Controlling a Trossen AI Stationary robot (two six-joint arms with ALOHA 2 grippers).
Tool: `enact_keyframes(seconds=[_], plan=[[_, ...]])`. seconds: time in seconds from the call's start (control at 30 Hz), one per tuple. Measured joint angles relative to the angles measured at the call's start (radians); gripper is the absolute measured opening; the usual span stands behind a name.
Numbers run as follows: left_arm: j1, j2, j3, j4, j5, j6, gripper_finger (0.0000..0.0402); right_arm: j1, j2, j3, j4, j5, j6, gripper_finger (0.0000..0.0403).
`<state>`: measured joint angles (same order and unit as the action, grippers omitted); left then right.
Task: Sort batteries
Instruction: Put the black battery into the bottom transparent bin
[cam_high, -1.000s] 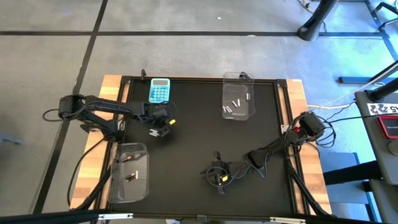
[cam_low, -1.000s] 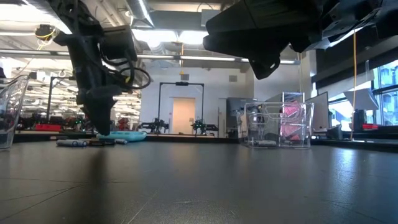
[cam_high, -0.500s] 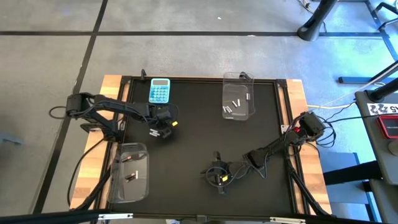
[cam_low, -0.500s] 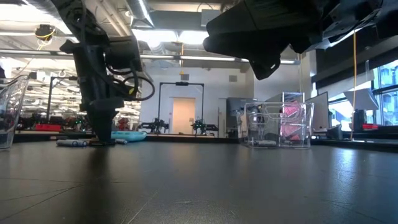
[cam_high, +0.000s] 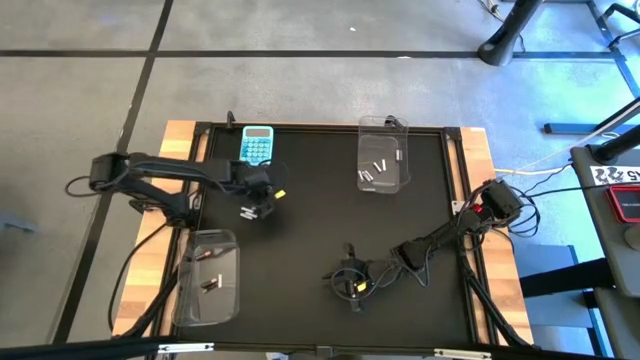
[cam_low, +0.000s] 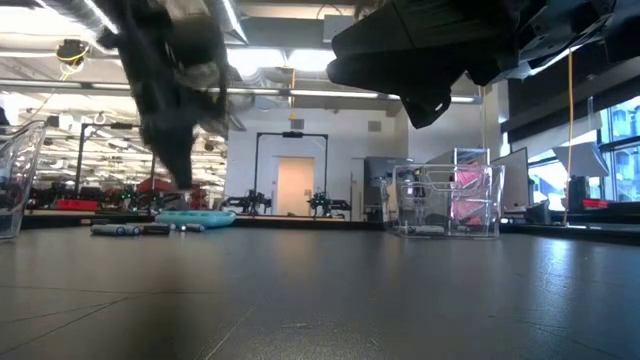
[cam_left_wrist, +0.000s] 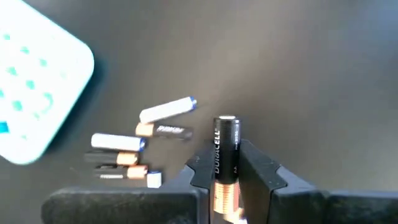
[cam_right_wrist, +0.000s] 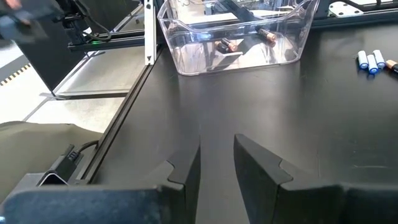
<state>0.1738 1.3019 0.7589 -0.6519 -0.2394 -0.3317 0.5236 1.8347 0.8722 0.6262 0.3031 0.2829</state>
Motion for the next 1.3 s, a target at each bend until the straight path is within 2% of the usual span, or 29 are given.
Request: enact_keyframes(seconds=[0.13,0.33,0.57,0.7,0.9,1.0,1.17,1.3], plan=[[-0.129,-0.109,0.084,-0.087,0.013,-0.02,0.0035,0.0,0.0,0.0,0.0,0.0,0.0,0.0099],[-0.478,-0.186,0.221,-0.097,0.049,-0.088,0.0035,0.0,0.0,0.0,0.001,0.053,0.0,0.0099],[-0.902,-0.082,0.391,-0.1,-0.06,-0.311,0.0035,0.0,0.0,0.0,0.001,0.072,0.0,0.0099],[-1.064,0.016,0.433,-0.149,-0.082,-0.561,0.0035,0.0,0.0,0.0,0.001,0.072,0.0,0.0099],[-1.226,0.153,0.432,-0.4,-0.032,-1.039,0.0035,0.0,0.0,0.0,0.004,0.073,0.0,0.0099],[-1.287,0.187,0.404,-0.508,-0.022,-1.212,0.0035,0.0,0.0,0.0,0.004,0.074,0.0,0.0099],[-1.331,0.188,0.303,-0.509,-0.016,-1.34,0.0035,0.0,0.0,0.0,0.004,0.075,-0.001,0.0099],[-1.321,0.188,0.198,-0.442,0.029,-1.361,0.0035,0.0,0.0,0.0,0.004,0.075,-0.003,0.0099]])
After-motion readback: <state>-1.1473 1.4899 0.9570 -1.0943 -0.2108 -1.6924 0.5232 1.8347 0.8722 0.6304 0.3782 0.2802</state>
